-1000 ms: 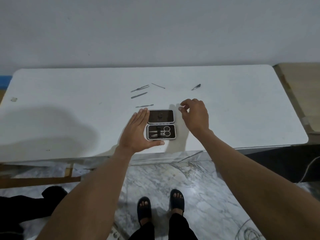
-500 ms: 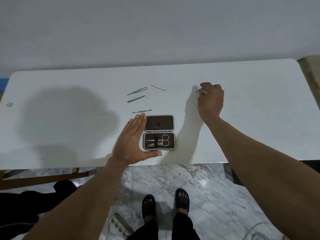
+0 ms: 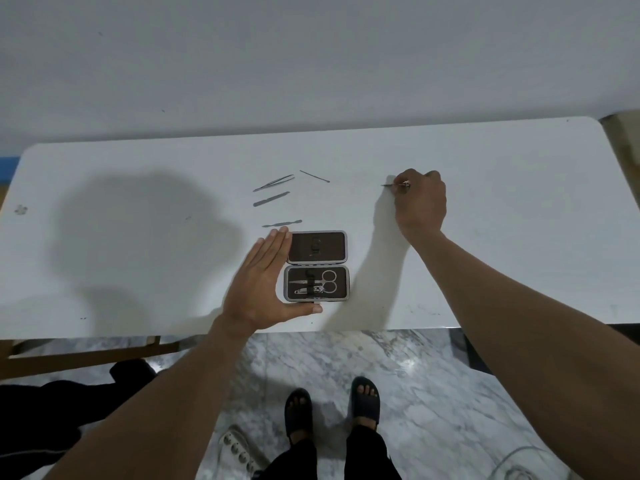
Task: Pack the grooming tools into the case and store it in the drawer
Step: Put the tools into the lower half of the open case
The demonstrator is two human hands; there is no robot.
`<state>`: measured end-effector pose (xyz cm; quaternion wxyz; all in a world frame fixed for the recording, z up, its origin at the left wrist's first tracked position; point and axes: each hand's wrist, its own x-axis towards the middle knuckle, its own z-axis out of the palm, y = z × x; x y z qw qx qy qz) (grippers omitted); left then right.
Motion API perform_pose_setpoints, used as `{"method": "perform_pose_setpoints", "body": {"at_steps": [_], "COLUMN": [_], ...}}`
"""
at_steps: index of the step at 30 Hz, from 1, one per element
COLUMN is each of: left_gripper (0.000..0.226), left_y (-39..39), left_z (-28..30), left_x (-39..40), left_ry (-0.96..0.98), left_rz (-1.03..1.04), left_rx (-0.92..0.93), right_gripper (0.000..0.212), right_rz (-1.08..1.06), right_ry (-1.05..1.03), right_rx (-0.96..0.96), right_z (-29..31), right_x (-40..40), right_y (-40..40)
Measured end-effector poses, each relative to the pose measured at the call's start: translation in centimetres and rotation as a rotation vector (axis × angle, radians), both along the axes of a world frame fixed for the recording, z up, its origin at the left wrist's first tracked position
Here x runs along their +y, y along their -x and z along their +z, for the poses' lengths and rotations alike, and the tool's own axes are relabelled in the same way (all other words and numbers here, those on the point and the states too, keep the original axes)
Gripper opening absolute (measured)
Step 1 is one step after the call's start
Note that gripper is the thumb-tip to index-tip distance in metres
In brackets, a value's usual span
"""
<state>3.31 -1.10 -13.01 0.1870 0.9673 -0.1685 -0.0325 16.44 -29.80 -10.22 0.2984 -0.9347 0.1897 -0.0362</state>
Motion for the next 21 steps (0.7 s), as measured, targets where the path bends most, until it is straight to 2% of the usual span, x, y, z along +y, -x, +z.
{"method": "perform_pose_setpoints", "body": {"at_steps": [3,9,21], "left_gripper": [0.139,0.139,0.140], "left_y": [0.0,0.1,0.7], "left_z": [0.0,0.1,0.2], "left_x": [-0.1,0.0,0.4], "left_ry": [-0.001,0.006,0.035], "left_rz": [0.001,-0.004,-0.008], "left_rx": [-0.001,-0.001,-0.043], "right_gripper": [0.014,0.022,0.029], "right_rz": [0.043,0.123,0.511], "right_ry": [-0.016,-0.046,0.171], "right_rx": [-0.018,-0.045,-0.076], "right_z": [0.1,0.8,3.0], "right_x": [-0.2,-0.1,3.8], "right_y": [0.6,2.3,8.5]}}
